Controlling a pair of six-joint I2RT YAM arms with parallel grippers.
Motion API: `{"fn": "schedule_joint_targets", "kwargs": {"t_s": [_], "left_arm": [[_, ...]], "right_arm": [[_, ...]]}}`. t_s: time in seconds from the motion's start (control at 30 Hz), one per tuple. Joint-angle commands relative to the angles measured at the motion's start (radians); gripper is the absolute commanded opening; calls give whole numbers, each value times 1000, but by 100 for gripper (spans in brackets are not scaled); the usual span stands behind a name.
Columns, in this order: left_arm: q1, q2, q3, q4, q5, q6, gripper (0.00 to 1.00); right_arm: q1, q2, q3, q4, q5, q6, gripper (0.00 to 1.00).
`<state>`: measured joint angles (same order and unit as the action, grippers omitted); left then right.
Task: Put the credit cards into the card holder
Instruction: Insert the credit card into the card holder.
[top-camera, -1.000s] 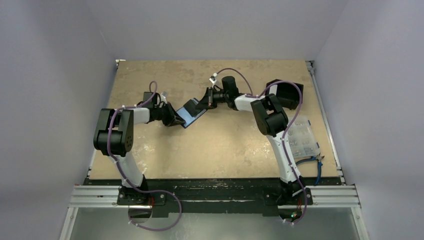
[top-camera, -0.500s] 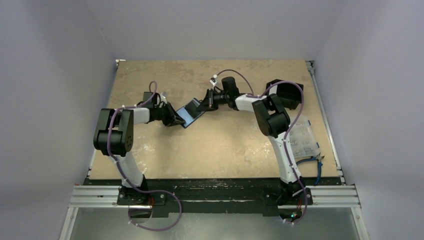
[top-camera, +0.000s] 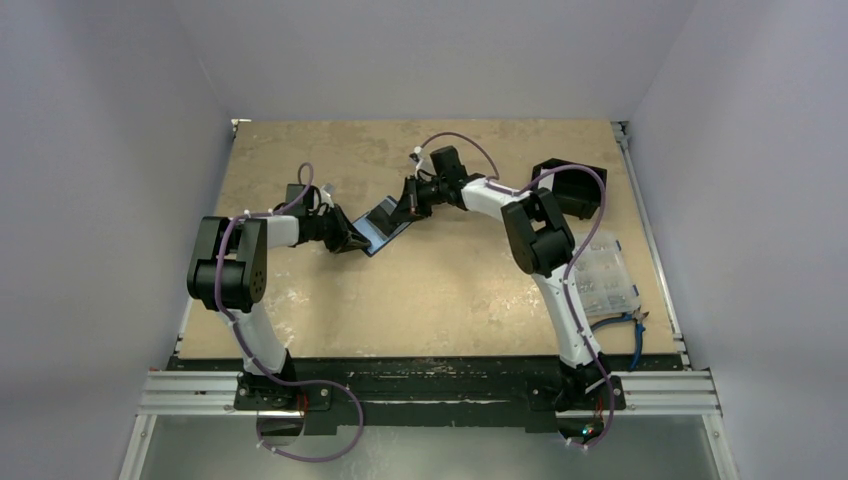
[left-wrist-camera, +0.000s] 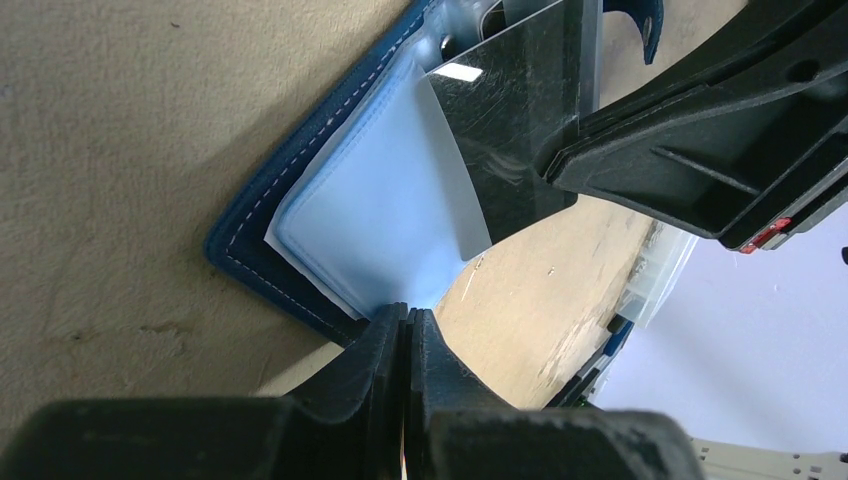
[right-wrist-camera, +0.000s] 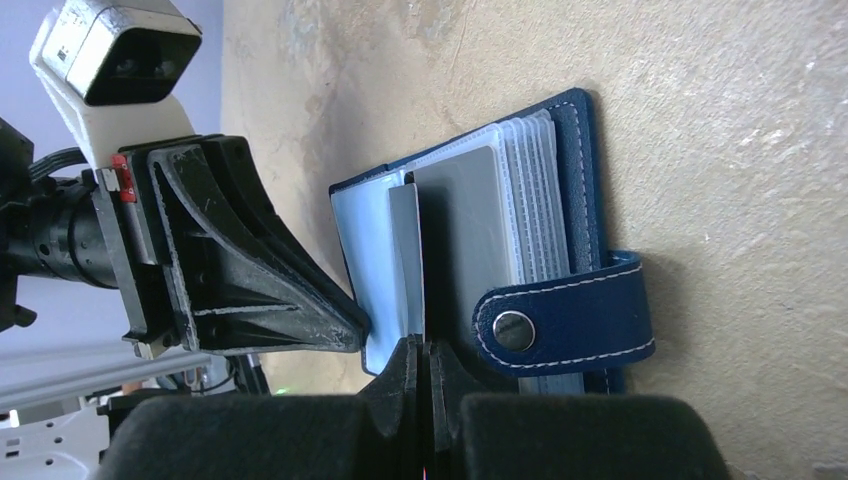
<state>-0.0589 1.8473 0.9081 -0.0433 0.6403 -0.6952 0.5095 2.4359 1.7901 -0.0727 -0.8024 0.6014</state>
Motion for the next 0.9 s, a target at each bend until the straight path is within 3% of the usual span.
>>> {"fn": "schedule_joint_targets", "kwargs": {"t_s": [0.0, 0.33, 0.47, 0.63, 0.87], "left_arm": [[1, 49, -18, -70, -99, 31, 0], [0, 51, -17, -67, -95, 32, 0], [0, 36, -10, -69, -96, 40, 0], [1, -23, 7, -83, -63, 37, 0], [7, -181, -12, -126, -96, 17, 8]], "right_arm": [[15, 37, 45, -144, 46, -72, 0], [25, 130, 228, -314, -20, -206, 0], [38, 130, 269, -358, 67, -276, 0], [38, 53, 197, -285, 186, -267, 16], [39, 64, 291, -395, 298, -322, 26]]}}
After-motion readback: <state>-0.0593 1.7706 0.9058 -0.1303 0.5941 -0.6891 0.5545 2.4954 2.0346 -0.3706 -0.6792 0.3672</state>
